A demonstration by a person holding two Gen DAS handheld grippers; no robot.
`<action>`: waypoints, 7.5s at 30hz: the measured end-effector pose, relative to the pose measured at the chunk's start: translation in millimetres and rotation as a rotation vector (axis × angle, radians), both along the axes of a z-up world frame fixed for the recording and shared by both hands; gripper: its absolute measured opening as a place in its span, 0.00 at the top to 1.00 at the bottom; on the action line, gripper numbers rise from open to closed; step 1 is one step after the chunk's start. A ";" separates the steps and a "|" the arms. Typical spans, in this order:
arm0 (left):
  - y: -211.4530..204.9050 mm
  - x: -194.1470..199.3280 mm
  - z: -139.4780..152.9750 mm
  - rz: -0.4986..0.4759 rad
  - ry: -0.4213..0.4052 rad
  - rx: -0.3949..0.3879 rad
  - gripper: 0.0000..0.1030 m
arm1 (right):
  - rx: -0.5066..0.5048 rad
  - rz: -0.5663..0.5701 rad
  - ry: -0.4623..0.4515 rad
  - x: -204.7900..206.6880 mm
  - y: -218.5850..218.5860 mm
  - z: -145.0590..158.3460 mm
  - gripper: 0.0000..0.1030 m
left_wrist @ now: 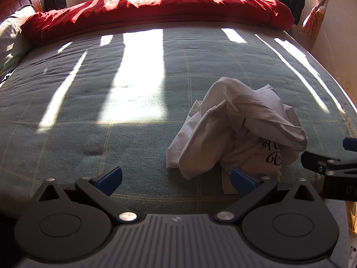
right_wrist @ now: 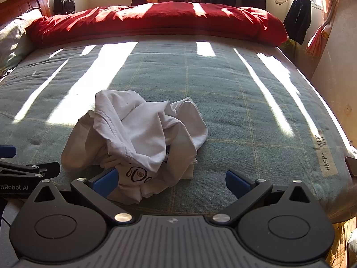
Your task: Fold clothes
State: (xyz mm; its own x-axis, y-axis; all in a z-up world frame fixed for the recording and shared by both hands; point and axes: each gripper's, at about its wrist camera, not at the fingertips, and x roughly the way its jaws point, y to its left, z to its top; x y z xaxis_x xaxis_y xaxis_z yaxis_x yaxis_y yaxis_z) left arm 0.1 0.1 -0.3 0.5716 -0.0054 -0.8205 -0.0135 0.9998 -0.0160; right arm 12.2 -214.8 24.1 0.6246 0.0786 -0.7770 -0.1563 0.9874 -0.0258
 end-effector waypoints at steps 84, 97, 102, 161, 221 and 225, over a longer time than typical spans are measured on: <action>37.0 24.2 4.0 0.056 -0.086 -0.089 0.01 | 0.079 0.189 -0.070 26.6 -0.7 17.9 0.00; 39.8 18.4 20.7 -0.044 -0.195 -0.065 0.01 | 0.003 0.311 -0.168 24.2 -16.1 30.6 0.03; 35.2 21.3 24.8 -0.112 -0.166 -0.039 0.08 | -0.009 0.285 -0.126 32.4 -34.2 35.9 0.17; 1.1 74.1 -38.2 -0.410 -0.039 -0.006 0.41 | -0.131 0.646 -0.022 53.7 17.6 4.5 0.93; 70.6 194.2 -5.8 -0.215 -0.160 -0.024 0.95 | -0.042 0.373 -0.076 203.9 -25.2 1.6 0.93; 71.6 222.1 -17.1 -0.203 -0.136 -0.022 0.95 | -0.049 0.363 -0.072 240.2 -22.8 -9.7 0.93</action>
